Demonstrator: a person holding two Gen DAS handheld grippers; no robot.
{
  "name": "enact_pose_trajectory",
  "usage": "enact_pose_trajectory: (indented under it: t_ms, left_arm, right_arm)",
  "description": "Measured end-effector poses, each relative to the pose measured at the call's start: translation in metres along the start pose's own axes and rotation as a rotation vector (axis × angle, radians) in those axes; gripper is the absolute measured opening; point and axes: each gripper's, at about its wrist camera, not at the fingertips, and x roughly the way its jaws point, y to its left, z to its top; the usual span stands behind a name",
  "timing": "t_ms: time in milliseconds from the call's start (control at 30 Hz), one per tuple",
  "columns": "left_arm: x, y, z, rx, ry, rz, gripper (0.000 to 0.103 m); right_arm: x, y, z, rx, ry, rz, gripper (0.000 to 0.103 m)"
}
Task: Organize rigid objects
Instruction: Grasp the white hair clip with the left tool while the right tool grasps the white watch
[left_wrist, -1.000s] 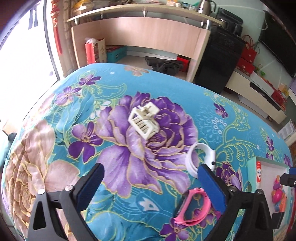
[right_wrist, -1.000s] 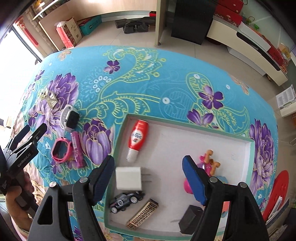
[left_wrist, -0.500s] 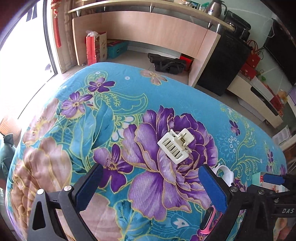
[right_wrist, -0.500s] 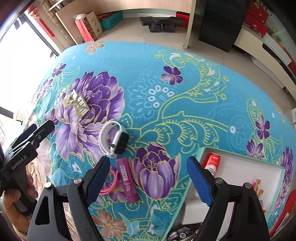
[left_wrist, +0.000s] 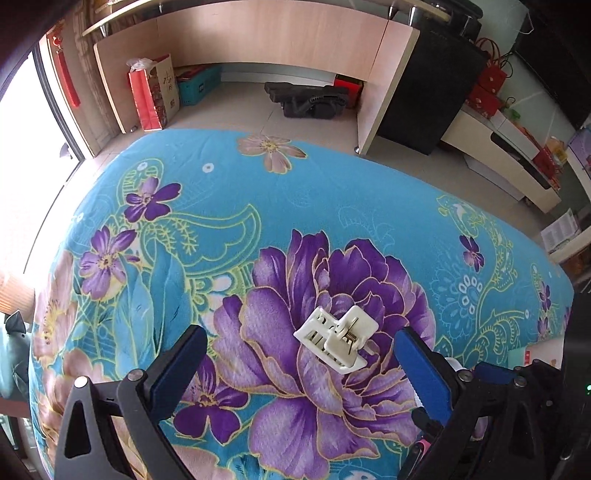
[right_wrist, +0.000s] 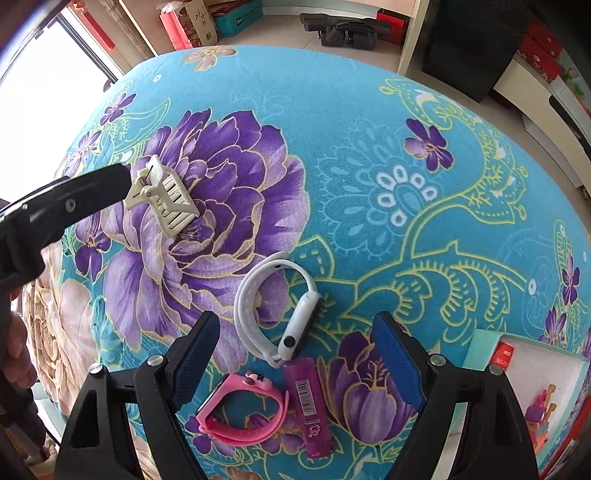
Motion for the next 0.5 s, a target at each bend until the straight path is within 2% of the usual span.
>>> enact_pose_trajectory:
  t_ms: [133, 233, 367, 433, 467, 500]
  left_arm:
    - [0.014, -0.011, 0.003, 0.042, 0.015, 0.024, 0.101]
    - [0.029, -0.008, 0.004, 0.012, 0.047, 0.0, 0.096]
    - [0.042, -0.009, 0.004, 0.013, 0.062, 0.005, 0.088]
    - [0.046, -0.01, 0.004, 0.013, 0.072, -0.002, 0.088]
    - [0.048, -0.011, 0.004, 0.015, 0.074, -0.007, 0.085]
    - [0.05, -0.013, 0.004, 0.014, 0.075, -0.016, 0.078]
  right_arm:
    - [0.01, 0.011, 0.005, -0.015, 0.004, -0.016, 0.085]
    - [0.017, 0.018, 0.01, -0.015, 0.003, -0.027, 0.085]
    - [0.028, 0.021, 0.017, -0.008, 0.004, -0.036, 0.085]
    - [0.031, 0.024, 0.018, -0.02, -0.003, -0.05, 0.085]
    - [0.032, 0.025, 0.018, -0.024, -0.009, -0.057, 0.085]
    - [0.033, 0.025, 0.019, -0.024, -0.012, -0.06, 0.085]
